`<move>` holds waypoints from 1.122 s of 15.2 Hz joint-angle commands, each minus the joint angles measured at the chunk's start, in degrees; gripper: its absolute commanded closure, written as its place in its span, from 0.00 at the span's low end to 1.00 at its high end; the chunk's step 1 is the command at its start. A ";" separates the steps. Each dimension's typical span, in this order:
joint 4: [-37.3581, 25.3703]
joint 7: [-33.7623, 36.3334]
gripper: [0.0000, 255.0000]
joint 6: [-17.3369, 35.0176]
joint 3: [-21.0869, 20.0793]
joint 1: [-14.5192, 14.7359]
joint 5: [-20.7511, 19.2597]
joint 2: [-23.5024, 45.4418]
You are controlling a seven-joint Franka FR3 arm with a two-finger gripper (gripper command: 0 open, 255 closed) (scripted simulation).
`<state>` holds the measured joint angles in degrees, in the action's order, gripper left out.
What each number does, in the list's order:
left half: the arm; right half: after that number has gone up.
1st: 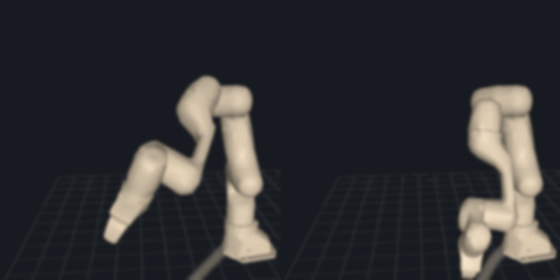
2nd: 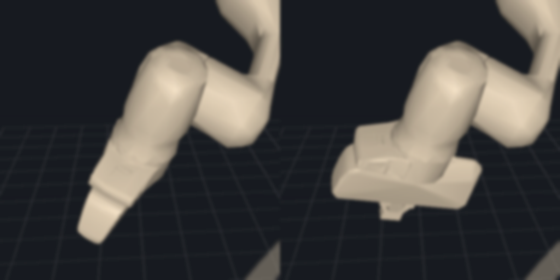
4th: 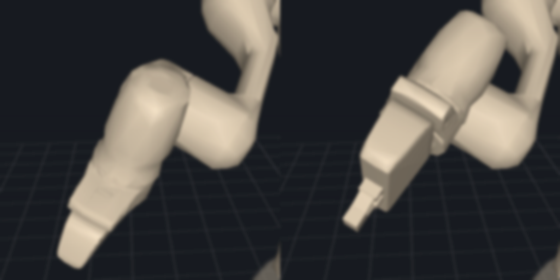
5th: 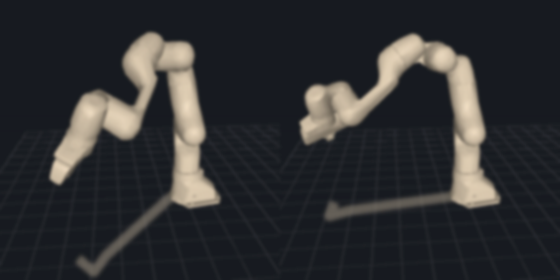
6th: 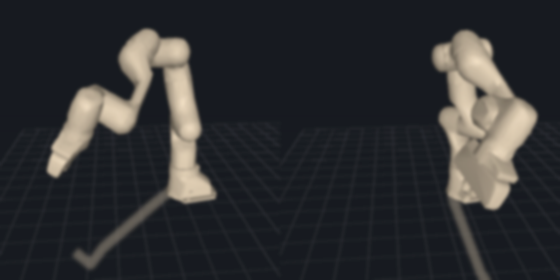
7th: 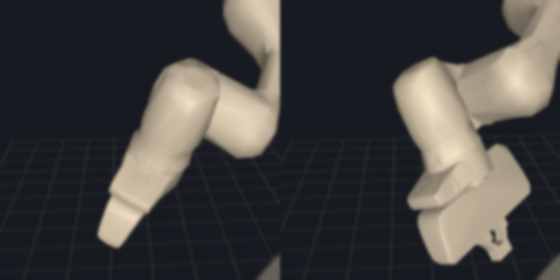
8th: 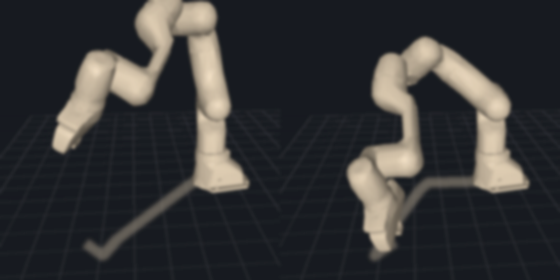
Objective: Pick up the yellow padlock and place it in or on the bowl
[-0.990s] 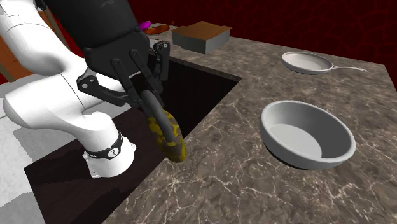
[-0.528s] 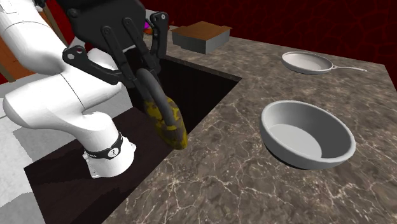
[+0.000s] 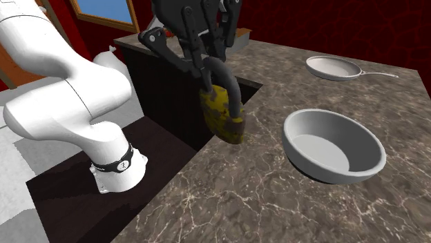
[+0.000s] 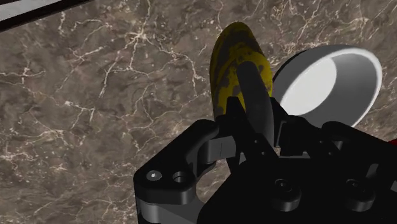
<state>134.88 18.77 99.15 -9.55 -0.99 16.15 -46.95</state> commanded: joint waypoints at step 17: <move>-31.91 21.78 1.00 7.34 -21.18 -1.21 -5.62 35.42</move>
<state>105.56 38.59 106.46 -29.26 -2.23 11.84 -14.05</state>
